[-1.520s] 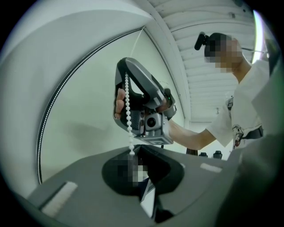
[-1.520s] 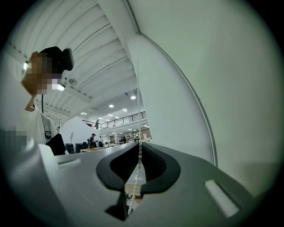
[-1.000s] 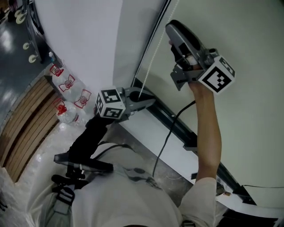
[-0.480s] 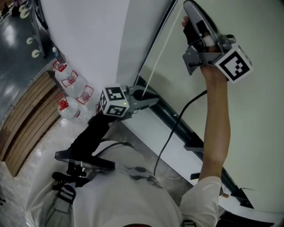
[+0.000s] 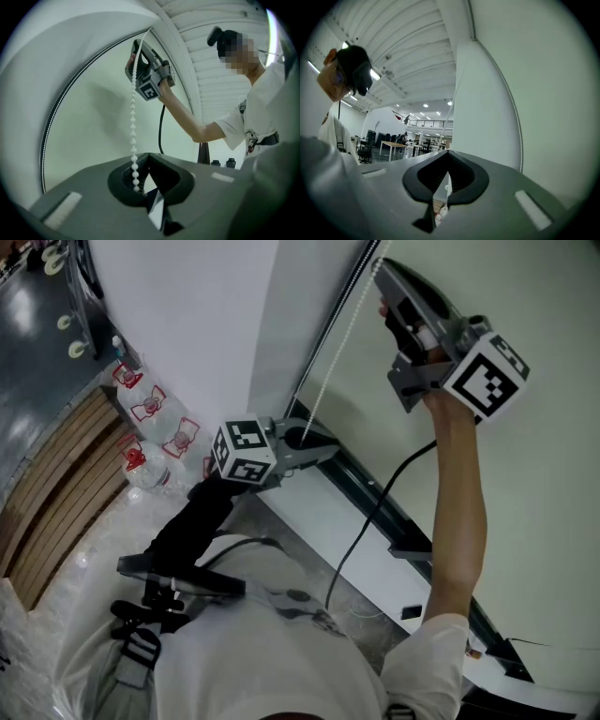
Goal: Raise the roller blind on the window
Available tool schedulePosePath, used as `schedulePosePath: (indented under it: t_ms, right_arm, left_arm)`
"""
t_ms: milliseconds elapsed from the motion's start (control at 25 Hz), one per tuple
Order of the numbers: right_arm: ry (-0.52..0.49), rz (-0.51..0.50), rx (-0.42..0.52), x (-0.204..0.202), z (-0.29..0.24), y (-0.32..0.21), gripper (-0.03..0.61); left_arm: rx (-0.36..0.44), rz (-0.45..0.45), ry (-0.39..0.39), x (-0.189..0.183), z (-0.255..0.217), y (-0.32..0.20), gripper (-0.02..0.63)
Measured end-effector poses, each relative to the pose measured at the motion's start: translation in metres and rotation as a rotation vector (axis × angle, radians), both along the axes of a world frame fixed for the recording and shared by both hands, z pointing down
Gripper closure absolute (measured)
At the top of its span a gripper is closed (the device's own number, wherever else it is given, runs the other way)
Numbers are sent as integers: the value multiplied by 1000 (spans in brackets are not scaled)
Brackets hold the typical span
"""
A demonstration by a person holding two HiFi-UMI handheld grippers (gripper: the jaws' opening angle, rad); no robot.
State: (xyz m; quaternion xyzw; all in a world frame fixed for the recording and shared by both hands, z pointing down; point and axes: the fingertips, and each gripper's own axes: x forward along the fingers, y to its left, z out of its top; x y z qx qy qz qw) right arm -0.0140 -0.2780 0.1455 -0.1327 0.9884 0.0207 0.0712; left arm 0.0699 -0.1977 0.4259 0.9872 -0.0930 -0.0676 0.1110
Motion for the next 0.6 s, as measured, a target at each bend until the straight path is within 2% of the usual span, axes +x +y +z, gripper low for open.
schedulePosePath:
  t_ms: [80, 360, 480, 600]
  right_arm:
    - [16, -14, -17, -3, 16, 4, 578]
    - [-110, 9, 25, 19, 3, 12, 574]
    - [-142, 30, 70, 37, -7, 12, 507]
    - [-106, 63, 107, 47, -15, 5, 468]
  left_arm:
    - [-1, 1, 3, 1, 0, 1, 615]
    - [-1, 4, 10, -3, 2, 2, 615]
    - [-11, 2, 11, -4, 7, -1, 615]
    - [-4, 8, 7, 0, 6, -4, 615]
